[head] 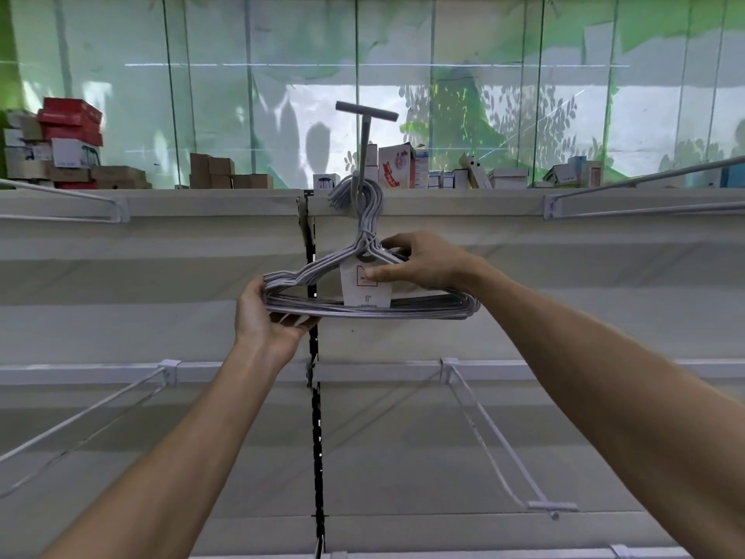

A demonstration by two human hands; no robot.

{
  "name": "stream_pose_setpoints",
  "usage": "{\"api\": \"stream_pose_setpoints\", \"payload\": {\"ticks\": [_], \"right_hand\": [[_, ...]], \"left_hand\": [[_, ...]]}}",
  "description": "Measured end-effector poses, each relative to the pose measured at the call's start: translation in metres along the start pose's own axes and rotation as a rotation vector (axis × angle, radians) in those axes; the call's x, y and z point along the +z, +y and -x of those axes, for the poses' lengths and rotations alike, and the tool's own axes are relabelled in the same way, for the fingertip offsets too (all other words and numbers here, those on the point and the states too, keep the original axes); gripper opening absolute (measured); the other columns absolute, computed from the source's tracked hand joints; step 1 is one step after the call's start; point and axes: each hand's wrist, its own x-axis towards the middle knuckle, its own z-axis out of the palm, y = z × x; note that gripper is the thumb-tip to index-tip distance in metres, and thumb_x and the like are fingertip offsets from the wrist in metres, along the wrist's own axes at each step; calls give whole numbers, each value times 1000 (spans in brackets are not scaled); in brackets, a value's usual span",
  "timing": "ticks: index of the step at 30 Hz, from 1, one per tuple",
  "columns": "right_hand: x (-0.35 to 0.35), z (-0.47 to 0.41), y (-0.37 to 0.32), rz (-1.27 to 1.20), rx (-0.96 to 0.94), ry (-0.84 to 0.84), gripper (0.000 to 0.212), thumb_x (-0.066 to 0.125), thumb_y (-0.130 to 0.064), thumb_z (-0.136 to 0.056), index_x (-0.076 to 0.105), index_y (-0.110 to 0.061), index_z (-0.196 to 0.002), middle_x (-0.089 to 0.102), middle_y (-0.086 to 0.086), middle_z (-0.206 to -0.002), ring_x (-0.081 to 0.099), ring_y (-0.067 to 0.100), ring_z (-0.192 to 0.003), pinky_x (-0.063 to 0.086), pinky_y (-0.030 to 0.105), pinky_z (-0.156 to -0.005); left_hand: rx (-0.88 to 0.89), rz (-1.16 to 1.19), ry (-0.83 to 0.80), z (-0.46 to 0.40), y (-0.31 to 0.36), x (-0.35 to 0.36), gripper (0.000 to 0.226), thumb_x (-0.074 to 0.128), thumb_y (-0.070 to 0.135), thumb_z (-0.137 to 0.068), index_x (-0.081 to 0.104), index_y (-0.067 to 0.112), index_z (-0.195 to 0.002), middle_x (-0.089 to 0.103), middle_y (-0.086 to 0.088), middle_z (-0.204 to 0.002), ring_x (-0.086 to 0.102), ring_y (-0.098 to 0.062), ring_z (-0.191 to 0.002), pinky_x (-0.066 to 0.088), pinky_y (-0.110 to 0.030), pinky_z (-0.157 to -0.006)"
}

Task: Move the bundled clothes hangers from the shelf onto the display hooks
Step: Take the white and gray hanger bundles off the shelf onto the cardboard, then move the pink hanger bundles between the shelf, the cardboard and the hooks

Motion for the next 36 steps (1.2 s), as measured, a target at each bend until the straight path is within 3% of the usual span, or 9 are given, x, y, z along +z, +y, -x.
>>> {"api": "stream_pose_setpoints", "payload": {"ticks": [3, 7, 10, 12, 20, 22, 26, 31, 36], "right_hand": [[-2, 1, -1, 31, 30, -9, 75, 75, -57, -76, 56, -16, -136, 64, -4, -114, 60, 10, -100, 50, 29, -91], [-3, 11, -6, 45, 44, 35, 107, 74, -66, -63, 38, -14, -150, 49, 6, -146, 54, 21, -123, 53, 36, -95], [-1, 24, -10, 69, 13, 114, 97, 76, -60, -72, 39, -14, -149, 46, 6, -150, 47, 24, -133, 46, 45, -107], [1, 35, -12, 91, -10, 180, 91, 74, -59, -76, 41, -14, -149, 45, 4, -151, 44, 21, -135, 41, 39, -110], [4, 102, -17, 89, -22, 425, 51, 63, -53, -90, 58, -20, -129, 63, -5, -123, 59, 11, -109, 50, 25, -84], [5, 118, -18, 96, -13, 439, 46, 65, -48, -91, 60, -20, -127, 65, -5, -120, 61, 9, -106, 48, 18, -79], [3, 150, -22, 121, 20, 464, 40, 65, -45, -93, 62, -21, -124, 66, -6, -114, 63, 4, -103, 56, 31, -89], [5, 194, -26, 167, 81, 504, 37, 62, -42, -94, 62, -21, -124, 65, -10, -111, 63, 3, -102, 56, 35, -91], [-5, 248, -29, 172, 168, 563, 31, 63, -40, -95, 64, -22, -121, 66, -13, -105, 63, -2, -98, 56, 30, -88]], "left_hand": [[134, -315, 117, 2, 9, -2, 16, 53, 28, -95, 65, 19, -91, 63, -4, -97, 55, -26, -102, 46, -35, -83], [426, -772, 137, 5, 21, -15, 47, 56, 31, -95, 51, 17, -140, 53, 0, -139, 50, -19, -125, 38, -33, -103], [627, -962, 60, 20, 27, -19, 42, 57, 34, -97, 50, 27, -138, 48, 1, -142, 47, -16, -127, 42, -35, -106], [717, -1035, -36, 34, 28, -21, 35, 58, 31, -97, 53, 28, -132, 50, 1, -137, 51, -12, -120, 45, -32, -103], [964, -1206, -182, 79, 18, -38, 30, 62, 15, -94, 61, 15, -124, 54, 2, -117, 48, 2, -104, 29, 5, -86], [982, -1236, -199, 81, 19, -41, 32, 62, 13, -93, 61, 13, -125, 55, 0, -118, 48, -3, -108, 28, 4, -88], [1032, -1240, -282, 93, 16, -40, 31, 62, 16, -94, 60, 16, -125, 55, 0, -122, 50, -10, -117, 34, -9, -97], [1032, -1118, -522, 127, -3, -33, 24, 58, 20, -94, 61, 20, -118, 57, 4, -119, 55, -11, -115, 46, -39, -102], [917, -1028, -777, 174, -35, -21, 21, 57, 24, -94, 61, 22, -114, 62, 6, -113, 61, -14, -110, 51, -42, -96]]}}
